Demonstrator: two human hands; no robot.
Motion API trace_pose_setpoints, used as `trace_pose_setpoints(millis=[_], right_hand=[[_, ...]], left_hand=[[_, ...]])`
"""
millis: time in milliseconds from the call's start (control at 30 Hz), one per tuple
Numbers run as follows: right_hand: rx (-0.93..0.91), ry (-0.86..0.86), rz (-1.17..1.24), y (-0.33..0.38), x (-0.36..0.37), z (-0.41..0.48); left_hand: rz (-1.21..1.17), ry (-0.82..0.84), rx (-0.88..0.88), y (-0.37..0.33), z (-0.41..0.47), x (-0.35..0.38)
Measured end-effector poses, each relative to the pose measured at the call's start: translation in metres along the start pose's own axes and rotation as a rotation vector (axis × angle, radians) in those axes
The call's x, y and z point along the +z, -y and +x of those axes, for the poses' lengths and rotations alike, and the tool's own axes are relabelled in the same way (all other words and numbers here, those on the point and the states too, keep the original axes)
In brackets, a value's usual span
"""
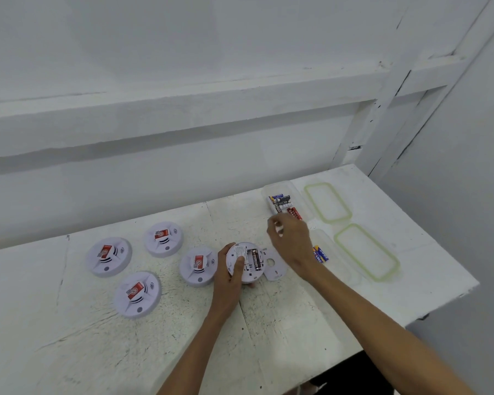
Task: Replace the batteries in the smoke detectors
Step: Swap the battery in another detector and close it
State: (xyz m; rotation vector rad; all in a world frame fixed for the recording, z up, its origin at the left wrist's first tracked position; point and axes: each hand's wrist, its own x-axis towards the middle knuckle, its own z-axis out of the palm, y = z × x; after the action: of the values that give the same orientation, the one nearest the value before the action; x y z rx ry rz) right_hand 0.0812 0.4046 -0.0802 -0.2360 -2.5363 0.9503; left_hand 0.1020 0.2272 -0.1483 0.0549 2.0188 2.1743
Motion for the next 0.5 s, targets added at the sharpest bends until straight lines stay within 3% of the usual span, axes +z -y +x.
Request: trace_pose_setpoints(millis=[100,300,500], right_hand=[[0.09,-0.039,-0.026,-0.013,-0.003,0.032],[0.34,0.4,-0.436,-0.049,0.008,0.087],[0.35,0.518,-0.471,-0.062,0.012,0.099]], left_hand=[[0.013,-0.01,0.003,0.003,0.0,0.001],[0.027,-0.017,0.012,-0.002,-0.001,0.002],[0.051,-0.02,0.011,-0.003,-0.001,0.003]])
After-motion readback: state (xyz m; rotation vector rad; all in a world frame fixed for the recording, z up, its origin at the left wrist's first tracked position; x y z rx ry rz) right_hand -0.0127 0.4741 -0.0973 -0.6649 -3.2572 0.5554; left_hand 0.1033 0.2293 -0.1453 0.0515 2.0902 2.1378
